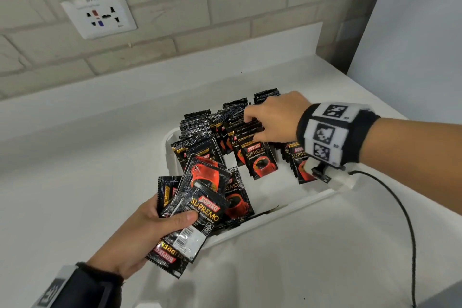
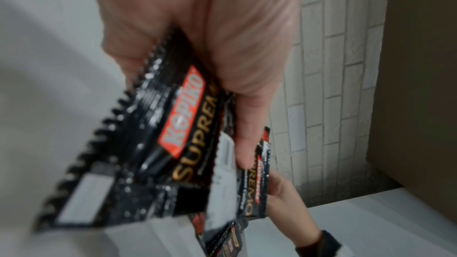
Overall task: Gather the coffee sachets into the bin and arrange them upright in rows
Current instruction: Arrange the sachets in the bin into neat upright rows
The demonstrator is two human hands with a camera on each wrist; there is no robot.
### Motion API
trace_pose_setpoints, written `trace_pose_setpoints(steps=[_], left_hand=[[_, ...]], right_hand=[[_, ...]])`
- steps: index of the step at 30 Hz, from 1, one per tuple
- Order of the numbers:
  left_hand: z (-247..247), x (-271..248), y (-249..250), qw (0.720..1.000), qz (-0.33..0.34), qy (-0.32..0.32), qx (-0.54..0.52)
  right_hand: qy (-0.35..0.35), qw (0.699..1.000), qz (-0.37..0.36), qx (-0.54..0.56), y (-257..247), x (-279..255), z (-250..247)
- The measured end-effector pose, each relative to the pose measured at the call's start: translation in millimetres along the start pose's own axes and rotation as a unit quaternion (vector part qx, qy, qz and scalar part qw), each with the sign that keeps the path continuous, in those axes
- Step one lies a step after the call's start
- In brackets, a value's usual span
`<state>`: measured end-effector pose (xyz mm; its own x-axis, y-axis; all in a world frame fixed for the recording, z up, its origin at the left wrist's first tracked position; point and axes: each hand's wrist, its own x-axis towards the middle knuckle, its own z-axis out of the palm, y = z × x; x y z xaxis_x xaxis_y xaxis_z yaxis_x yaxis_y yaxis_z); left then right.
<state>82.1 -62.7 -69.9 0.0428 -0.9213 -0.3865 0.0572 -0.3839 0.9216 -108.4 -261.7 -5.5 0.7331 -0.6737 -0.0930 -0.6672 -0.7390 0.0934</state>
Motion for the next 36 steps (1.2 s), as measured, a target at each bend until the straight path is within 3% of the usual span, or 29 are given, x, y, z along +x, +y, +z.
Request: trace_pose_setpoints(steps=[4, 7, 10, 12, 16, 18, 30, 36], left_hand=[[0, 0, 0, 1.0, -0.004, 0.003, -0.001], [0, 0, 1, 1.0, -0.006, 0.002, -0.001], [1, 0, 2, 1.0, -0.01, 0.004, -0.002], [1, 0, 2, 1.0, -0.01, 0.004, 0.005], [3, -1, 3, 1.0, -0.007, 0.015, 0.004], [5, -2, 3, 1.0, -0.002, 0.02, -0.001], [22, -19, -2, 0.999, -0.005, 0.016, -0.032], [25, -22, -1, 0.999, -0.005, 0.028, -0.029]], right_hand=[[0.002, 0.997, 0.019, 0.08, 25, -31, -22], [-0.1, 0.986, -0.028, 0.132, 45, -71, -19], [-0.198, 0.976, -0.062, 0.066, 57, -108, 11], [-0.151, 0.984, -0.073, 0.06, 61, -125, 37], [0.05, 0.987, -0.059, 0.143, 65, -147, 76], [0.093, 0.98, -0.049, 0.168, 59, -155, 84], [0.074, 0.976, 0.038, 0.203, 37, -199, 80], [0.064, 0.977, 0.033, 0.199, 37, -201, 79]])
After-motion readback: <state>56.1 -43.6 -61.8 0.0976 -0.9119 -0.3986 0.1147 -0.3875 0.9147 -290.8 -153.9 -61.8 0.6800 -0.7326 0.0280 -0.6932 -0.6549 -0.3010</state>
